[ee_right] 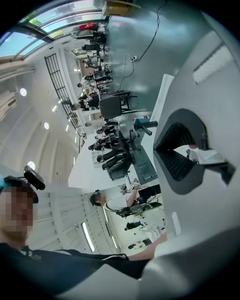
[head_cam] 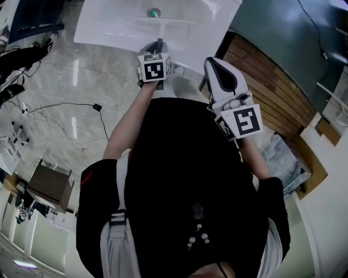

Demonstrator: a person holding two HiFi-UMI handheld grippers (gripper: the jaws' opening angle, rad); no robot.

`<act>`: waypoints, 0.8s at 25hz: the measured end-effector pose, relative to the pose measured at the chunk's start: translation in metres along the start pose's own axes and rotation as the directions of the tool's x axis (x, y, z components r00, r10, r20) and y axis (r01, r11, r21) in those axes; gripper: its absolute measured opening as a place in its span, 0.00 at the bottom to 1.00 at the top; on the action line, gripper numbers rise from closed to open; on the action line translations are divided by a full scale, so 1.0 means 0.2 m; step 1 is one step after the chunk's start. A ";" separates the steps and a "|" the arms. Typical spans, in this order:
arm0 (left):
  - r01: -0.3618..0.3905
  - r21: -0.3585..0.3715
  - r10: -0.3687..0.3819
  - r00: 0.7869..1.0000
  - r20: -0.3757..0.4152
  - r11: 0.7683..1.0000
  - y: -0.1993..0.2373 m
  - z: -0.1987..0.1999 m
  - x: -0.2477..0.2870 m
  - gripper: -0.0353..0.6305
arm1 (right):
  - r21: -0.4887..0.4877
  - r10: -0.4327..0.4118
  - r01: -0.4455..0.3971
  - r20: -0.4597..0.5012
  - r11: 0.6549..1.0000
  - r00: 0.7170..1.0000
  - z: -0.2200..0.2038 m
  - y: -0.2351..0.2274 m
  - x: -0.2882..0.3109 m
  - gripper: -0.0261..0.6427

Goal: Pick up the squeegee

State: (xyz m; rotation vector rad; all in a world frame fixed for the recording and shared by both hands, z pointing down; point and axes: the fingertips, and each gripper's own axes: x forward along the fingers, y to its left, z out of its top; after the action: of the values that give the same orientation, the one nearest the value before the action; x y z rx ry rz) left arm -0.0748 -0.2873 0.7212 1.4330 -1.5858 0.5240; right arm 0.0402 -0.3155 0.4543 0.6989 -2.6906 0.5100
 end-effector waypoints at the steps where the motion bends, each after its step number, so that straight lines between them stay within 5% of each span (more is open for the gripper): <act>1: 0.009 0.009 -0.009 1.000 0.014 1.000 -0.01 0.00 -0.02 0.21 | -0.003 0.001 -0.001 0.003 1.000 1.000 0.00 0.01 -0.01 0.04; 9: 0.036 0.108 -0.054 0.984 0.172 0.994 -0.08 0.06 -0.22 0.21 | -0.038 0.017 -0.016 0.029 0.999 0.999 -0.01 0.07 -0.09 0.04; 20: 0.022 0.100 -0.050 0.957 0.284 0.995 -0.11 0.09 -0.48 0.21 | -0.071 0.024 -0.018 0.085 0.997 0.996 0.01 0.14 -0.24 0.04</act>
State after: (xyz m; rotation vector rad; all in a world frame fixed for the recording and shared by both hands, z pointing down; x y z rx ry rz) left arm -0.0679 -0.2537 0.6265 1.6675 -1.7763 0.3877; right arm 0.0644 -0.2735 0.4279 0.6883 -2.7836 0.3972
